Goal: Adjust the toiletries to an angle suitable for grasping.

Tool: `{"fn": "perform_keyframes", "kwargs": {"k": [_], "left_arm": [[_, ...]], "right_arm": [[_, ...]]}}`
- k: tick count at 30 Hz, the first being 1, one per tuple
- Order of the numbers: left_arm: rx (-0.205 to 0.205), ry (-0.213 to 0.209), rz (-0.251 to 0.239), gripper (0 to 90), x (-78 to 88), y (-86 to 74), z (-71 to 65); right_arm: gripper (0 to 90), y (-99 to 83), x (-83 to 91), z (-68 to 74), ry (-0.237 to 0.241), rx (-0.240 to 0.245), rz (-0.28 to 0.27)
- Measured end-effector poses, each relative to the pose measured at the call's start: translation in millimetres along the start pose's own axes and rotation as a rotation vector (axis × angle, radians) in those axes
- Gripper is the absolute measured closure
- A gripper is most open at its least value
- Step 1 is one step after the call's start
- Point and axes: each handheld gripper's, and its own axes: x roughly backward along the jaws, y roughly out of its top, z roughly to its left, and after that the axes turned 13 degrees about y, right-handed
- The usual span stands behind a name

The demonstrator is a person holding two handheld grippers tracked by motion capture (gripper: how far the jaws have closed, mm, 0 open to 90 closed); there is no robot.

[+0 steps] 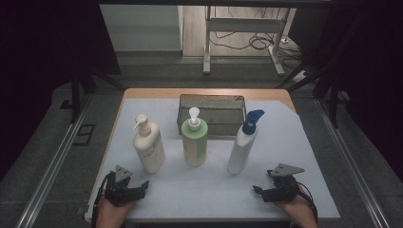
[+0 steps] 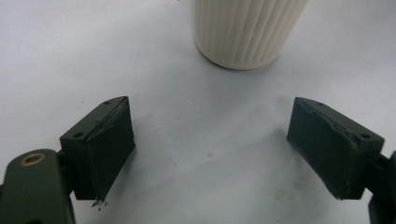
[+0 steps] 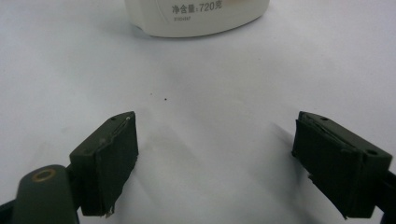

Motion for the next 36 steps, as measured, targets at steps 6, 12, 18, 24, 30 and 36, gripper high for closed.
{"fn": "perform_keyframes", "kwargs": {"k": [6, 12, 18, 24, 30, 36], "left_arm": [[0.0, 0.0, -0.002, 14.4, 0.0, -0.2, -0.1], [0.001, 0.0, -0.002, 14.4, 0.0, -0.2, -0.1], [0.001, 0.001, -0.003, 14.4, 0.0, -0.3, -0.2], [0.002, 0.001, -0.004, 14.4, 0.0, -0.4, -0.2], [0.002, 0.001, -0.004, 14.5, 0.1, -0.6, -0.1], [0.003, 0.001, -0.005, 14.5, 0.1, -0.7, -0.1]], "right_arm": [[22.3, 1.8, 2.7, -1.1, -0.013, -0.025, 0.001], [26.8, 3.8, 6.5, -4.8, -0.002, -0.112, -0.026], [35.8, 8.2, 12.3, -6.5, -0.02, -0.114, -0.035], [48.8, 13.6, 16.1, -5.4, -0.042, -0.073, -0.034], [61.1, 14.8, 15.7, -12.7, 0.005, -0.102, -0.049], [72.8, 20.6, 13.9, -17.8, 0.017, -0.122, -0.048]]}}
